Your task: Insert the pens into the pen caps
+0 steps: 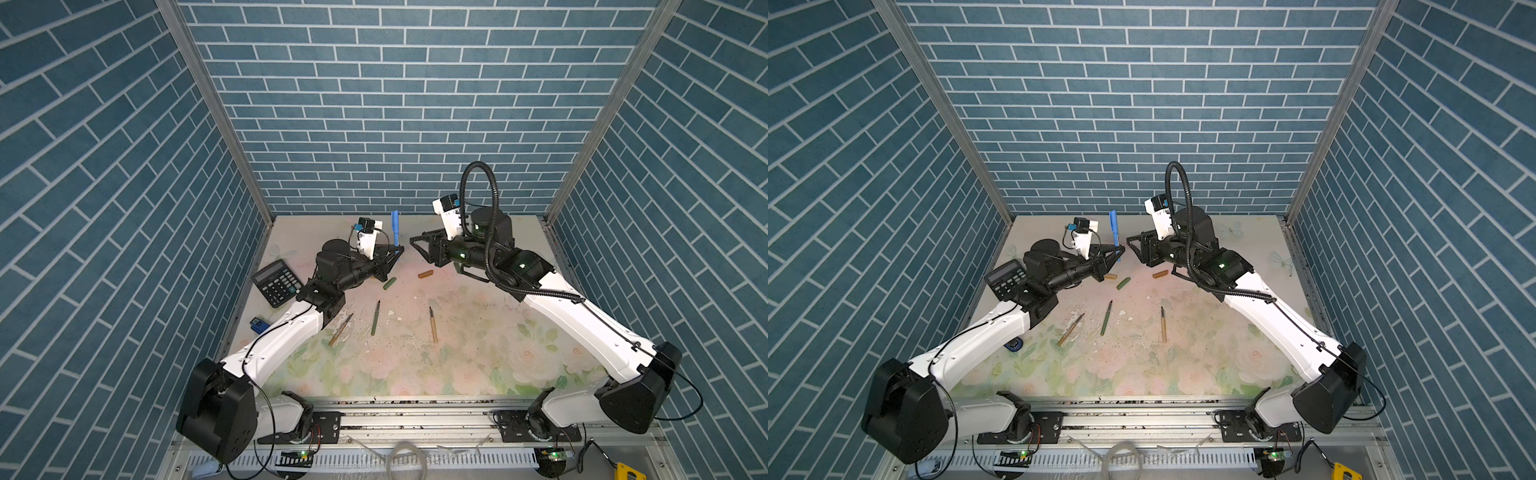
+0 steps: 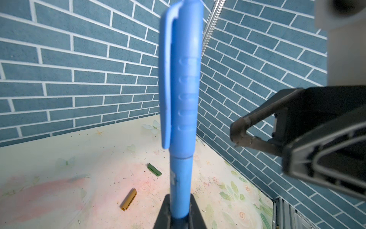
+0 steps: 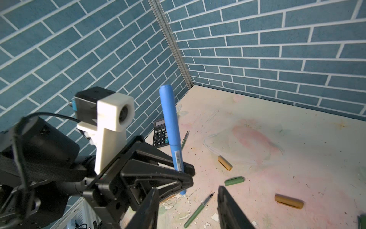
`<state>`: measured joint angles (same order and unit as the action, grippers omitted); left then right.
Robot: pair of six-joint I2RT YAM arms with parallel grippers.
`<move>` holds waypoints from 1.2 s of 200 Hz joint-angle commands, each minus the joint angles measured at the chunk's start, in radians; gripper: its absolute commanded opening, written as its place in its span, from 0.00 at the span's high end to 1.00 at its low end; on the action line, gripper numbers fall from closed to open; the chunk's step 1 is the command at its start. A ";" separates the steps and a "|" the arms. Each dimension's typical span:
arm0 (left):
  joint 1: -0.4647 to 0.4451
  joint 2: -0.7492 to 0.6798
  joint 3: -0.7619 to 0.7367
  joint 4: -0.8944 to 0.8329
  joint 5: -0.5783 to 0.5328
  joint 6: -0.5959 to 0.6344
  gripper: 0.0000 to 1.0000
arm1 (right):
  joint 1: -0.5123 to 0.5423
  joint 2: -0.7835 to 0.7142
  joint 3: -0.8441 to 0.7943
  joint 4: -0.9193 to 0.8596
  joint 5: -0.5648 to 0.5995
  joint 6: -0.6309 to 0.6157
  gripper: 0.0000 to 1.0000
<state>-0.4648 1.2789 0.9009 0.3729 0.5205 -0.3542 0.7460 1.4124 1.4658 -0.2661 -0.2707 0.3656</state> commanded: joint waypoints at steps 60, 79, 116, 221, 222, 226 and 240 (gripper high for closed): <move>-0.002 -0.042 -0.022 0.067 0.033 -0.018 1.00 | 0.016 0.123 0.140 -0.010 -0.124 -0.033 0.56; -0.002 -0.044 -0.022 0.068 0.034 -0.021 1.00 | 0.024 0.143 0.140 0.000 -0.135 -0.028 0.57; -0.002 -0.044 -0.020 0.074 0.039 -0.026 1.00 | 0.035 0.177 0.138 0.024 -0.154 -0.013 0.64; -0.002 -0.040 -0.024 0.080 0.049 -0.030 1.00 | 0.038 0.202 0.126 0.082 -0.150 0.014 0.72; -0.003 -0.040 -0.023 0.080 0.049 -0.030 1.00 | 0.038 0.202 0.125 0.083 -0.149 0.014 0.71; -0.002 -0.041 -0.024 0.080 0.049 -0.031 1.00 | 0.038 0.202 0.126 0.082 -0.147 0.012 0.71; -0.002 -0.040 -0.025 0.081 0.047 -0.032 1.00 | 0.037 0.199 0.123 0.086 -0.139 0.009 0.85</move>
<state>-0.4648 1.2514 0.8860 0.4248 0.5488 -0.3866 0.7773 1.6028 1.5810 -0.2138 -0.4053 0.3653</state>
